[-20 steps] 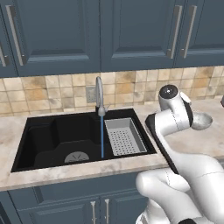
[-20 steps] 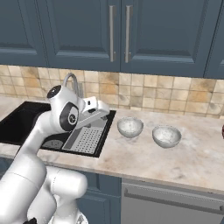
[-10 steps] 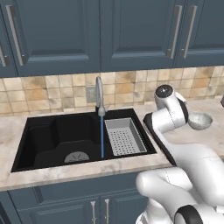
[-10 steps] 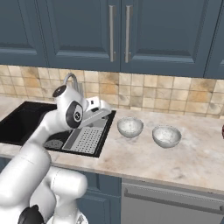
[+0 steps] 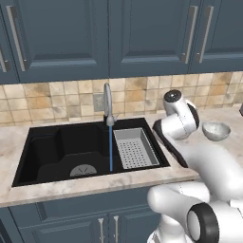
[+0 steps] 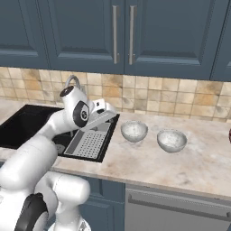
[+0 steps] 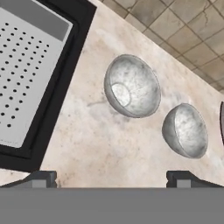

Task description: Rinse each bowl for a few seconds and place them down in the sink or on the counter.

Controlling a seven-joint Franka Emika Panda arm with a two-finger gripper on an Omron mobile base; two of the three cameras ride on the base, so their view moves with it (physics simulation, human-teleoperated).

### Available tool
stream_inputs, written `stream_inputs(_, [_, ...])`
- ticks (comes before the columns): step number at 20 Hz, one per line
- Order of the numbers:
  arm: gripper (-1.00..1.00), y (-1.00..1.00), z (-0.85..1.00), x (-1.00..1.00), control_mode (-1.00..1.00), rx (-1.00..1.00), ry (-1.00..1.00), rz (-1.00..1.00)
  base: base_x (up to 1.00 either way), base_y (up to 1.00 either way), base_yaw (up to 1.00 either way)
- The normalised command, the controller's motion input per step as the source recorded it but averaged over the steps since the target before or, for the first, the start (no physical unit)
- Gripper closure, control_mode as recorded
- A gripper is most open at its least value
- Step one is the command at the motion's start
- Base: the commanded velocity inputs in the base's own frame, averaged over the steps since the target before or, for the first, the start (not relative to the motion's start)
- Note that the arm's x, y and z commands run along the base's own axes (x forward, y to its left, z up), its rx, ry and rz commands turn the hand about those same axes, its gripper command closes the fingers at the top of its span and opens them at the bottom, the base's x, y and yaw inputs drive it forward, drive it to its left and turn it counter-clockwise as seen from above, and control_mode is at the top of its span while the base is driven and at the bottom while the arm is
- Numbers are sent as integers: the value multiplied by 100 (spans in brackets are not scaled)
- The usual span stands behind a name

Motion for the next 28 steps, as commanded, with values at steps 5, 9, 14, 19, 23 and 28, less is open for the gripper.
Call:
stream_inputs(5, [-100,-1,-16,26,-100,0,6,0,0,0,0])
stream_inputs(9, [-100,-4,-21,26,-100,0,3,0,0,0,0])
stream_inputs(14, [-100,-5,-23,25,-100,0,1,0,0,0,0])
stream_inputs(19, [-100,-7,-17,25,-100,0,0,0,0,0,0])
stream_inputs(23, [-100,-9,-14,22,-100,1,0,0,0,0,0])
stream_inputs(28, [-100,-11,-13,19,-100,1,0,0,0,0,0])
